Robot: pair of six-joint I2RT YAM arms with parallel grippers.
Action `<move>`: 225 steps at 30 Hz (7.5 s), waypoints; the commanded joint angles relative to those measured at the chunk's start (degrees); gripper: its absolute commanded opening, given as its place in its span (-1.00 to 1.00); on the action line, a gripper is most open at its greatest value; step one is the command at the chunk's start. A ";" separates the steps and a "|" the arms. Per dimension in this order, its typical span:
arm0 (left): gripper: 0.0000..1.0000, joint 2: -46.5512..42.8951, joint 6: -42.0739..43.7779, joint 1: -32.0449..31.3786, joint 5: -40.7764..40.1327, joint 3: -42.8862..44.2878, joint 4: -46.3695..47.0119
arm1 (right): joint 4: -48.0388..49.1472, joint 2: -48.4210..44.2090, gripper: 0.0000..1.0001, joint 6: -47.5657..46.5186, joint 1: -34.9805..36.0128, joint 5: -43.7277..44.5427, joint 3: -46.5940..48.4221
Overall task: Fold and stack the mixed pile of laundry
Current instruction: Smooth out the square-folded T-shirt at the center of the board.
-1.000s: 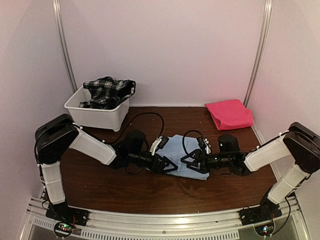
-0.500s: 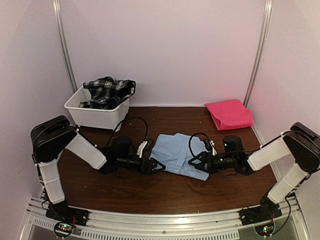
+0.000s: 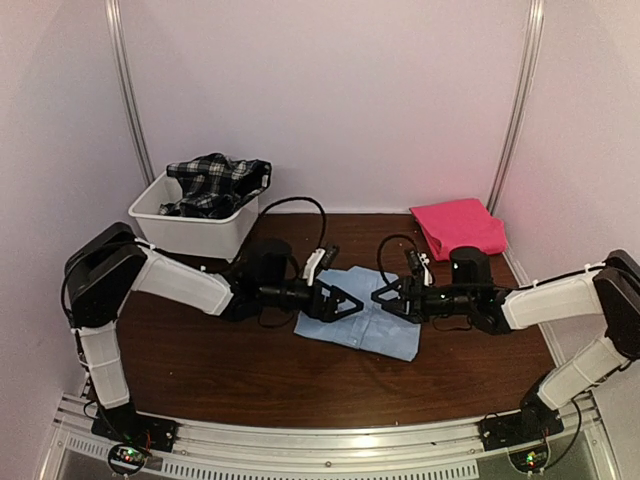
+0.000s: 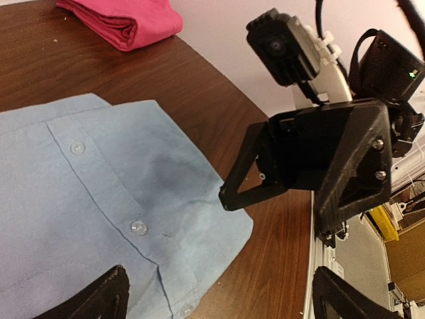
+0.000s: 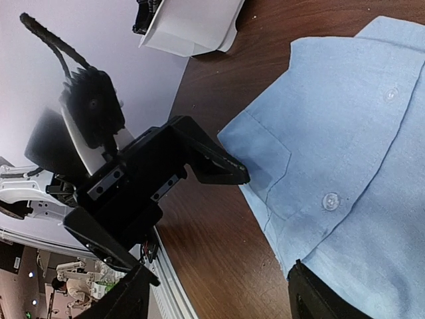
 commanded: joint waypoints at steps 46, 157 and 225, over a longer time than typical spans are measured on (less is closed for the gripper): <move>0.66 11.85 8.44 10.68 1.43 14.17 -17.81 | 0.61 26.05 -0.57 -8.32 7.21 5.25 17.47; 0.11 3.76 13.02 18.25 -13.76 14.40 -26.74 | -21.36 16.32 -0.09 -27.63 19.26 6.77 20.31; 0.95 19.69 0.42 14.91 -7.70 13.11 -9.64 | 13.87 33.30 0.03 -8.42 -14.92 -9.40 8.23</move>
